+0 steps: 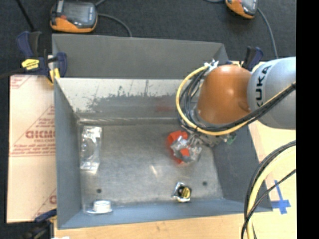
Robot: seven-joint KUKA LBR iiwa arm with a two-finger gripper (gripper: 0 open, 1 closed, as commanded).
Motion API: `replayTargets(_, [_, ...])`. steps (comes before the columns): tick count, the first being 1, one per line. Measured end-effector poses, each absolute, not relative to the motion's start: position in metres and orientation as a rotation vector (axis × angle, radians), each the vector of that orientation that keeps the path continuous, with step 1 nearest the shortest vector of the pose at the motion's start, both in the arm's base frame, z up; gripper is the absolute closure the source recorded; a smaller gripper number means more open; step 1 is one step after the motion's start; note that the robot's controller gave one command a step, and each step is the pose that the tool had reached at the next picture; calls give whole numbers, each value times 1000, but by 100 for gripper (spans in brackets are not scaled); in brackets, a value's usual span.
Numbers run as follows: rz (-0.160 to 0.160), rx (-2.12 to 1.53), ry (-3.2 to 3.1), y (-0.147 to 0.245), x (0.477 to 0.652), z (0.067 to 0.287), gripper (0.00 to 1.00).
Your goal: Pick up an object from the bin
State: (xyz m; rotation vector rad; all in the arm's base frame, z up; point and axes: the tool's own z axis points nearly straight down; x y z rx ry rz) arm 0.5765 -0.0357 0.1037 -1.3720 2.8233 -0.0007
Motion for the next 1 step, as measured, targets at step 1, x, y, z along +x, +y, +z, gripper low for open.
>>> replayTargets(1, [0,-1370,2824,-36,576,104,0])
